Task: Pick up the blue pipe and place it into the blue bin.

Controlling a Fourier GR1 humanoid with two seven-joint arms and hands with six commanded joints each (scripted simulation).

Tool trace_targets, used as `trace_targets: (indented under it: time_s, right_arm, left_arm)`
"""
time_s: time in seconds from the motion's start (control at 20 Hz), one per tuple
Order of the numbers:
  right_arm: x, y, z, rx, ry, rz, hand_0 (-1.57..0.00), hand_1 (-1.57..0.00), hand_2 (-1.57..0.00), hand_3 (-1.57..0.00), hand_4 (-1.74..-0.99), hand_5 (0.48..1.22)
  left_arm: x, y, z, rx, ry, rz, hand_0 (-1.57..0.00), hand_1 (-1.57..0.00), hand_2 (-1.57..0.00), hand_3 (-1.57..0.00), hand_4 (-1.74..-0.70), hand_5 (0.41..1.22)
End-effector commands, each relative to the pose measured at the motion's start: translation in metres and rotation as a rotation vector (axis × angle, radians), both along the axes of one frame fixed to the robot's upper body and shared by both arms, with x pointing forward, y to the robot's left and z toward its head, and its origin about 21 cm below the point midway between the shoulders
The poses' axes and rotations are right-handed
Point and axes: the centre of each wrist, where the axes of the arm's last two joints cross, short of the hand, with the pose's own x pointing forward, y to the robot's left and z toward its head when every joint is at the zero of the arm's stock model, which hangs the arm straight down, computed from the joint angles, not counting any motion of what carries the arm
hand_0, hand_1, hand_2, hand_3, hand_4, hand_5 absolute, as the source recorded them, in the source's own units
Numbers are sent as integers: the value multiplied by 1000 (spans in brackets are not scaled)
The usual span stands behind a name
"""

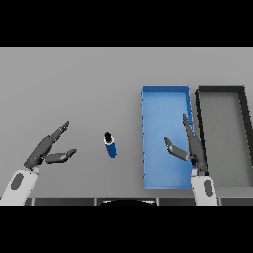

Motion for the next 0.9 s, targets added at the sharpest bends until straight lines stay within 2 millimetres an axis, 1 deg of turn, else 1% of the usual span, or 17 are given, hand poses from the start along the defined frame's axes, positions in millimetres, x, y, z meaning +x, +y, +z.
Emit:
trace_targets:
  time_s: [0.0,0.05,0.1,0.15,0.25,0.3,0.4,0.45,0.5,0.55,0.6,0.65,0.7,0.85]
  right_arm:
    - [-1,3,-1,-2,6,1,1,1,1,1,-1174,616]
    - [-1,0,-1,-4,7,7,1,1,1,1,-1173,616]
    - [-4,1,-1,-15,7,5,1,1,1,1,-1164,617]
    - [-1,5,1,2,19,6,1,1,1,1,-1174,618]
    - [-3,4,0,4,28,-4,1,1,1,1,-1189,619]
    - [-3,2,0,10,25,-6,1,1,1,1,-1195,617]
    - [-3,3,-1,7,19,0,1,1,1,1,-1205,618]
    - [-2,5,-2,10,8,4,1,1,1,1,-1213,625]
    - [0,2,0,12,8,-3,1,1,1,1,-1218,627]
    - [0,5,0,14,17,5,1,1,1,1,-1217,626]
    - [3,4,1,11,25,-6,1,1,1,1,-1214,624]
    - [-3,-2,0,8,23,-10,1,1,1,1,-1211,622]
    - [-2,0,0,8,27,-15,1,1,1,1,-1201,620]
    - [-6,-1,-2,16,24,-9,1,1,1,1,-1210,631]
  left_arm:
    - [-2,-7,-1,-1,15,-27,1,1,1,1,-1071,522]
    - [-1,-16,-4,5,57,-61,1,1,1,1,-1095,510]
    - [-5,-26,-3,4,68,-94,1,1,1,1,-1113,497]
    - [-9,-38,-7,8,72,-117,1,1,1,1,-1126,485]
    - [-11,-54,-14,31,99,-146,1,1,1,1,-1137,464]
    - [-10,-58,-14,38,99,-164,1,1,1,1,-1138,455]
    - [-11,-70,-18,19,104,-189,1,1,1,1,-1144,452]
    - [-9,-78,-24,16,115,-190,1,1,1,1,-1146,451]
    - [-4,-84,-27,10,109,-194,1,1,1,1,-1147,452]
    - [0,-88,-28,-6,95,-203,1,1,1,1,-1151,456]
    - [2,-96,-32,-9,95,-208,1,1,1,1,-1154,459]
    - [2,-106,-35,-27,88,-208,1,1,1,1,-1155,460]
    - [4,-110,-38,-31,91,-200,1,1,1,1,-1152,460]
    - [11,-126,-44,-52,84,-213,1,1,1,1,-1134,459]
